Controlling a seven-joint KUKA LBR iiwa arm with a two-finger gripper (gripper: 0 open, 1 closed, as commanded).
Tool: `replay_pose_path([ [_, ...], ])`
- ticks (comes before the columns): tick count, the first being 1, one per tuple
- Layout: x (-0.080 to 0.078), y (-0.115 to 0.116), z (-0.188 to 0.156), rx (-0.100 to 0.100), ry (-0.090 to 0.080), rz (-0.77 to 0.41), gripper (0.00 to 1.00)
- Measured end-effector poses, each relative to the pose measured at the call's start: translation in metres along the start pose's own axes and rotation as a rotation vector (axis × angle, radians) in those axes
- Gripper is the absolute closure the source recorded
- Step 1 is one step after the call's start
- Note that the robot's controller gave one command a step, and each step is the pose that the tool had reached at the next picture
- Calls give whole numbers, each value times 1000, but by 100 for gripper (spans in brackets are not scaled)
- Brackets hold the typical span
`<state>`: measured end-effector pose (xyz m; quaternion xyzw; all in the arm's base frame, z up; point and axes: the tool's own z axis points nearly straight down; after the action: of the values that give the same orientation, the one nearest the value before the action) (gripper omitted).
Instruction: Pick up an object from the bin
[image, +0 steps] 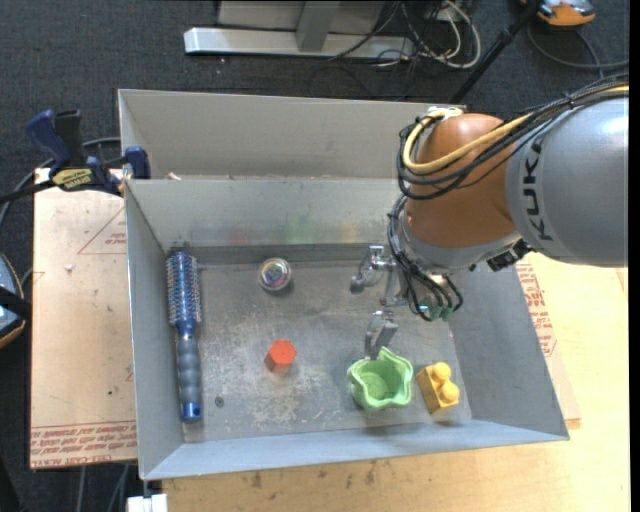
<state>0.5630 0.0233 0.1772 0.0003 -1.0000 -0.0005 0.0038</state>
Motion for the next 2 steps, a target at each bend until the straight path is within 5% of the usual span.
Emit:
replay_pose_path([
  [1,40,-29,97,1,-1,-2,0],
  [2,37,-27,91,0,-4,-4,100],
])
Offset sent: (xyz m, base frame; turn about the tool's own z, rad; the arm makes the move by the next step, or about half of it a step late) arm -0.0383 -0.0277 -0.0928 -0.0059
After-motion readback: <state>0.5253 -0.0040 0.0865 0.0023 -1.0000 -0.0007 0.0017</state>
